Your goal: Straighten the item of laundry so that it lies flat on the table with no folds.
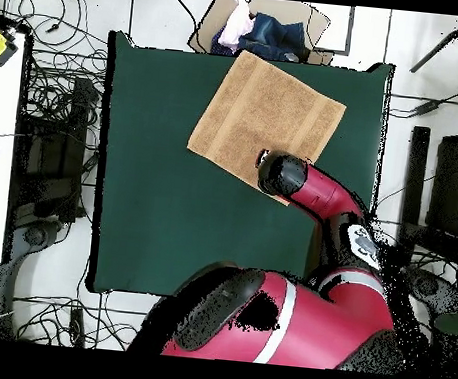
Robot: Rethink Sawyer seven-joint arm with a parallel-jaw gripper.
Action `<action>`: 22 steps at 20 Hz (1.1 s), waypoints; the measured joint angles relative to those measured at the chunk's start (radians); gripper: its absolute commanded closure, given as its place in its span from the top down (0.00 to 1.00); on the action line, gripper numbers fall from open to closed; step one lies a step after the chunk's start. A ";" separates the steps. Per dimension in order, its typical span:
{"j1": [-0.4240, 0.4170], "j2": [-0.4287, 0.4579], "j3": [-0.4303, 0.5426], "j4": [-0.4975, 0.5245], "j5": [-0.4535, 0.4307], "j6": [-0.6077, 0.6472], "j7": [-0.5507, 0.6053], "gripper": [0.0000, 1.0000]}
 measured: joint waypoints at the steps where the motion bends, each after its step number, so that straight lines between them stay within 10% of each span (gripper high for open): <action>1: 0.000 0.000 0.000 0.000 0.000 0.000 0.000 1.00; 13: -0.001 0.000 0.001 0.000 0.000 0.000 0.000 1.00; 14: -0.001 0.000 0.001 -0.001 0.000 -0.001 0.000 0.00; 22: 0.001 0.003 0.001 -0.009 0.000 0.000 0.000 0.00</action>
